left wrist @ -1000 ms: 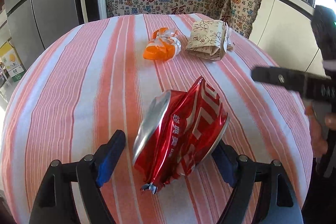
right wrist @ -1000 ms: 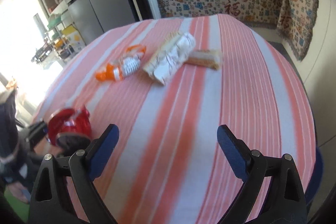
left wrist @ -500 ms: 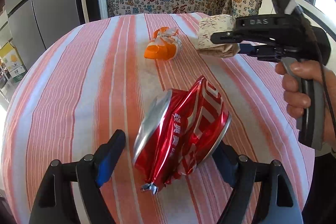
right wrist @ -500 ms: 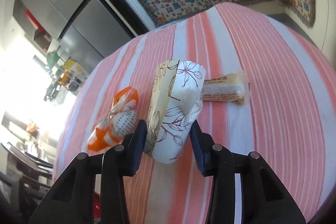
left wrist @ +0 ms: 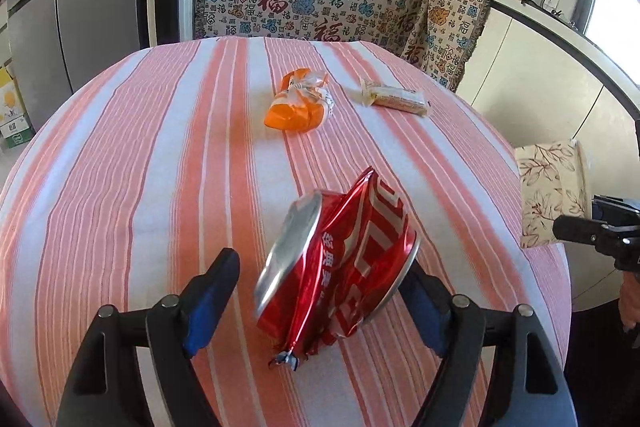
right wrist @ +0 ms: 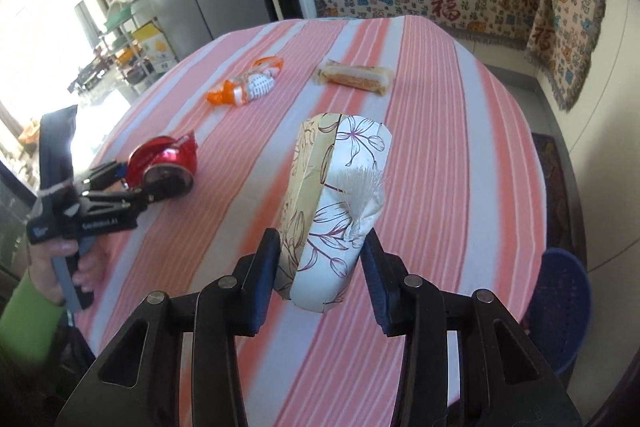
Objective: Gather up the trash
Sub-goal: 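Grasp the floral paper cup with the right tool while the left tool holds the chip bag, then carry the chip bag and floral cup over the blue wastebasket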
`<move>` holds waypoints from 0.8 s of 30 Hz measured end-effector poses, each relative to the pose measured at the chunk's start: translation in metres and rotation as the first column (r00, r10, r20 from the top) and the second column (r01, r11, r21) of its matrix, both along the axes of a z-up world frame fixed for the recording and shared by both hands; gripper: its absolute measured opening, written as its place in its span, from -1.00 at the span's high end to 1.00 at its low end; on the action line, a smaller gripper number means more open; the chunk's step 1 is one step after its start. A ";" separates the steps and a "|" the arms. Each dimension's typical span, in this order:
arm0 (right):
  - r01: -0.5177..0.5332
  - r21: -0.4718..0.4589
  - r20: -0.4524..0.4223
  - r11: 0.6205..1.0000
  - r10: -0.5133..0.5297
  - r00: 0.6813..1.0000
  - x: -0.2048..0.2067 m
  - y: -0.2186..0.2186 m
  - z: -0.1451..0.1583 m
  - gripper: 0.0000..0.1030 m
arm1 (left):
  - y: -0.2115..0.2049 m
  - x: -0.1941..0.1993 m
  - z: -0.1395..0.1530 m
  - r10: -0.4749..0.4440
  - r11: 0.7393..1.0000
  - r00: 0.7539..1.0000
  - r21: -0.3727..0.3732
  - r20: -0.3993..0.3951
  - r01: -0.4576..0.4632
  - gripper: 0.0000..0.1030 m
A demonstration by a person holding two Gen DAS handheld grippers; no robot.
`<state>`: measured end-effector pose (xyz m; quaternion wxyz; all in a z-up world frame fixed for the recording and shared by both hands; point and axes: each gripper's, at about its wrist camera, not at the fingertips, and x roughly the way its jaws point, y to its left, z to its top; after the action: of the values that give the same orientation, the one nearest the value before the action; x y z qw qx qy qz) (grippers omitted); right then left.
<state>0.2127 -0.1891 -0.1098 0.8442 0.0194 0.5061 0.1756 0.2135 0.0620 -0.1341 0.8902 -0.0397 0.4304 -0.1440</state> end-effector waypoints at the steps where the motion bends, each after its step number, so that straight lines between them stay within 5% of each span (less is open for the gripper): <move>1: 0.001 -0.003 -0.003 1.000 -0.001 1.000 -0.004 -0.002 -0.001 0.19 | -0.001 -0.001 0.001 -0.013 1.000 1.000 -0.004 0.002 0.013 -0.09; 2: 0.001 0.000 -0.006 1.000 -0.001 1.000 -0.007 -0.004 -0.002 0.19 | -0.001 -0.001 0.002 -0.020 1.000 1.000 -0.006 -0.002 0.020 0.12; 12: 0.025 0.035 -0.008 0.999 -0.025 1.000 -0.016 -0.019 0.000 0.19 | -0.023 -0.020 0.023 -0.015 1.000 1.000 -0.016 0.009 0.015 0.14; 24: 0.085 0.044 0.002 0.995 -0.085 0.996 -0.027 -0.054 0.009 0.19 | -0.109 -0.030 0.040 -0.144 0.990 0.990 -0.003 0.007 0.144 0.14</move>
<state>0.1855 -0.2427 -0.1009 0.8513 0.0589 0.4991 0.1506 0.1835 -0.0469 -0.0939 0.8789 -0.0095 0.4288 -0.2085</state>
